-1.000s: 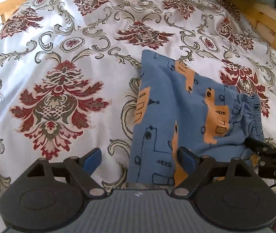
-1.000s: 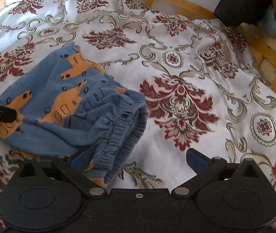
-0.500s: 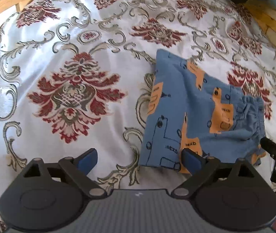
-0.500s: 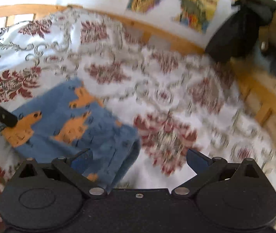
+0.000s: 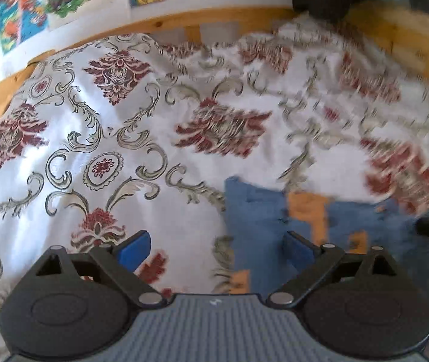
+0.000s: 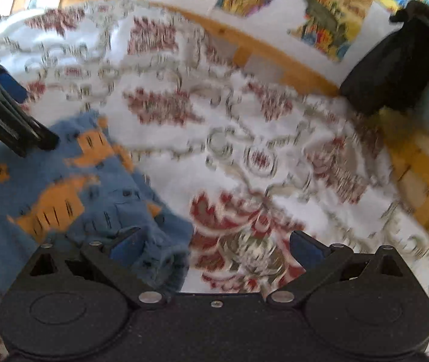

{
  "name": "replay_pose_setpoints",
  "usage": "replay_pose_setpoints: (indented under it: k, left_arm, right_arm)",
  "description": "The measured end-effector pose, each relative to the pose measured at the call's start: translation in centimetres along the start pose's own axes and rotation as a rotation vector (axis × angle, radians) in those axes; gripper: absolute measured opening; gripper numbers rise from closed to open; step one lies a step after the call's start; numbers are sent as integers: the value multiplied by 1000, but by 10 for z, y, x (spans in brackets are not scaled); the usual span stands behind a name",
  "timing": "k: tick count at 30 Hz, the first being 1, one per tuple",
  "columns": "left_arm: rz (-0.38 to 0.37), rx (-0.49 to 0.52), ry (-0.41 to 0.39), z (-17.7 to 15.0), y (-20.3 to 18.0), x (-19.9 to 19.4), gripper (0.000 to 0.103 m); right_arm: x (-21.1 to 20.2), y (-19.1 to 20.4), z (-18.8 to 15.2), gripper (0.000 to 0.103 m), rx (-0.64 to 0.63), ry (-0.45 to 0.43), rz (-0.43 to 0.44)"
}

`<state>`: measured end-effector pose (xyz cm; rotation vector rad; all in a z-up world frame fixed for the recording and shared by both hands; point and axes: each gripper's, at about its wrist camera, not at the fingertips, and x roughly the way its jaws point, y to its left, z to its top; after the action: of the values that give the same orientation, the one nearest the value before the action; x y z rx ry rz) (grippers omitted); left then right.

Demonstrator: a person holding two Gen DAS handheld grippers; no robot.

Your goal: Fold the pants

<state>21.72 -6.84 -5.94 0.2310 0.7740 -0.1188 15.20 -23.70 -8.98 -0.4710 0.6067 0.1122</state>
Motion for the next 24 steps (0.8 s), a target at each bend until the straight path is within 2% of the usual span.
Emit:
replay_pose_setpoints:
  k: [2, 4, 9, 13, 16, 18, 21, 24]
  left_arm:
    - [-26, -21, 28, -8, 7, 13, 99]
    - [-63, -83, 43, -16, 18, 19, 103]
    - [-125, -149, 55, -20, 38, 13, 103]
    - [-119, -169, 39, -22, 47, -16, 102]
    - [-139, -153, 72, -27, 46, -32, 102]
    - [-110, -125, 150, -33, 41, -29, 102]
    - [-24, -81, 199, -46, 37, -20, 103]
    - [15, -140, 220, -49, 47, -23, 103]
  right_arm:
    - [1, -2, 0, 102, 5, -5, 2]
    - [-2, -4, 0, 102, 13, -21, -7]
    - [-40, -4, 7, 102, 63, -114, 19]
    - [-53, 12, 4, 102, 63, -41, 108]
    - [-41, 27, -5, 102, -27, 63, 54]
    - [-35, 21, -11, 102, -1, 91, 72]
    - [-43, 6, -11, 102, 82, 105, 53]
    - [-58, -2, -13, 102, 122, 80, 36]
